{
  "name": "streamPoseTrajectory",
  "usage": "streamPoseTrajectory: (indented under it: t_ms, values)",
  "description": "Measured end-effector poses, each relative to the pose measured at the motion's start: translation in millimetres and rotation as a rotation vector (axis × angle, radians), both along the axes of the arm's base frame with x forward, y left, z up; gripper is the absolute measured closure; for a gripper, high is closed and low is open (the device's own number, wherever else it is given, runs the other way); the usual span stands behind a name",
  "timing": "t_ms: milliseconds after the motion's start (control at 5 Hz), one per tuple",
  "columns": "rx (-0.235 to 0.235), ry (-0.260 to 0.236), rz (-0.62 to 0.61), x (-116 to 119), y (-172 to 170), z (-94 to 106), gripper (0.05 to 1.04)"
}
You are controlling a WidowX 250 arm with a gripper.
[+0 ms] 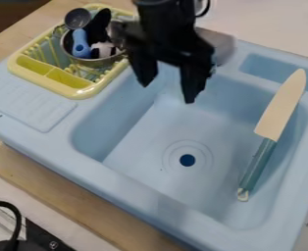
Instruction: Moving the knife to other side of the sink
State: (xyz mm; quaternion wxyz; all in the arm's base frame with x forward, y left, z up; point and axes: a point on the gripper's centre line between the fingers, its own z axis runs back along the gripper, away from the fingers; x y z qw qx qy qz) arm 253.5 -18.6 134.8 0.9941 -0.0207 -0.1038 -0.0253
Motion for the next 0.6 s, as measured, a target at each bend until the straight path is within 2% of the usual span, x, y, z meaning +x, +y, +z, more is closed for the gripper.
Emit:
streamPoseTrajectory:
  t_ms: [200, 400, 600]
  values:
    - [0.012, 0.010, 0.005, 0.7, 8.4, 5.9, 0.091]
    - [0.033, -0.006, 0.033, 5.4, 21.6, 13.0, 0.091]
    - [0.032, -0.020, 0.044, 12.5, 30.4, 22.6, 0.091]
